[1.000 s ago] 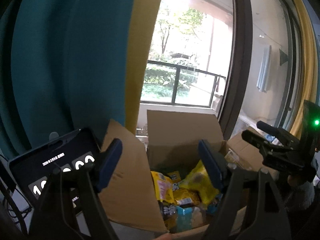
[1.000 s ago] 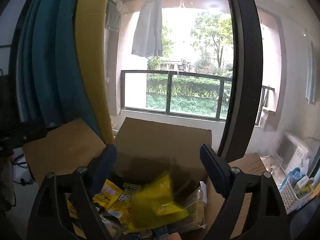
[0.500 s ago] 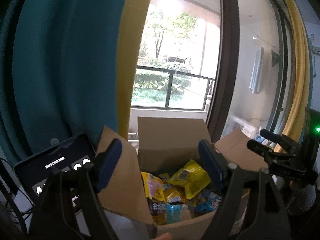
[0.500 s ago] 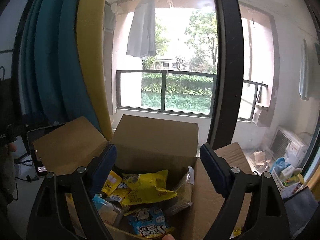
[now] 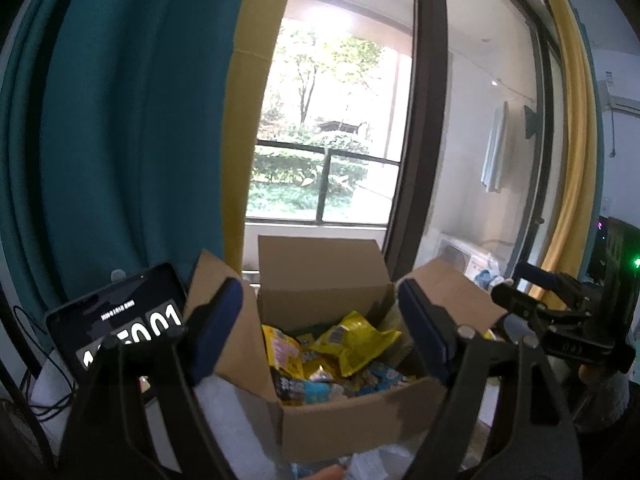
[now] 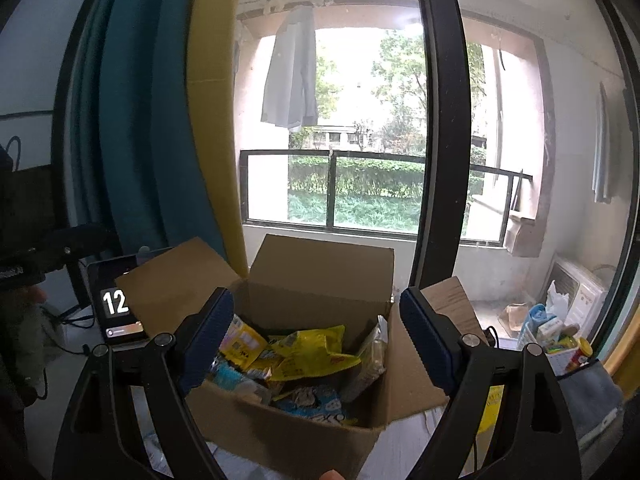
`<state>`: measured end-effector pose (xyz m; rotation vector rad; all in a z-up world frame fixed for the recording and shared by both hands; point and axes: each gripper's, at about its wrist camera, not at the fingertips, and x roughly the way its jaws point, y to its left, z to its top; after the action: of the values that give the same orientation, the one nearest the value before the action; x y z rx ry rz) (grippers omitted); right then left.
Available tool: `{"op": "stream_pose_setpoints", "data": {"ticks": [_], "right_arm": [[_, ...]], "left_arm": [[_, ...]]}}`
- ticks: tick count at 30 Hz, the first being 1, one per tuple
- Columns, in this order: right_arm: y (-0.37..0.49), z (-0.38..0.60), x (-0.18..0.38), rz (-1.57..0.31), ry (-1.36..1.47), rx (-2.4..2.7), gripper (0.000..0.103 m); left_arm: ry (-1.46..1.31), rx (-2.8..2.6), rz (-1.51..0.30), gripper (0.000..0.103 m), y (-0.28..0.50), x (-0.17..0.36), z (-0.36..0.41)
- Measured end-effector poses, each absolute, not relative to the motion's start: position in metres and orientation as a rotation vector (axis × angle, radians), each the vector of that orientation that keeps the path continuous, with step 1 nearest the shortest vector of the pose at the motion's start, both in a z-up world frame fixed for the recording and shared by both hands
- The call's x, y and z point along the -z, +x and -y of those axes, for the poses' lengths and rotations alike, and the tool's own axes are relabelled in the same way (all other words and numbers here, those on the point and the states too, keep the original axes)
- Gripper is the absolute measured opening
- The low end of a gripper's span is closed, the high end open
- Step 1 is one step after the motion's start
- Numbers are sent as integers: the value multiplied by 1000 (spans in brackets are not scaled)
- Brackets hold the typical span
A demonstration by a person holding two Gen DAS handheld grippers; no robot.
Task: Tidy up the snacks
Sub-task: 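Withdraw both tools from the box toward the remaining snacks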
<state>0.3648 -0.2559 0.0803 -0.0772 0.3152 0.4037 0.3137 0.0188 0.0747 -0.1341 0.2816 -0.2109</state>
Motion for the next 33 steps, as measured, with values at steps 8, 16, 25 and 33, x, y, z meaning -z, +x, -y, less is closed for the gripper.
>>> {"op": "stream_pose_setpoints", "data": {"ticks": [8,16,25,33], "right_arm": [[330,263,-79,-330,-72,-411,87],[305,270,-74,-344,-68,-403,87],[288,277,-55,-395,-56,-396,87],[278,285,-36,-440,-37,-383,87]], "left_arm": [[-147,241,-292,87,286,-71,-13],[-142,263,-315,87,267,-62,-7],[-137,291,-384,87,256,-41,6],[-146,303,-448,87,250,-18,13]]}}
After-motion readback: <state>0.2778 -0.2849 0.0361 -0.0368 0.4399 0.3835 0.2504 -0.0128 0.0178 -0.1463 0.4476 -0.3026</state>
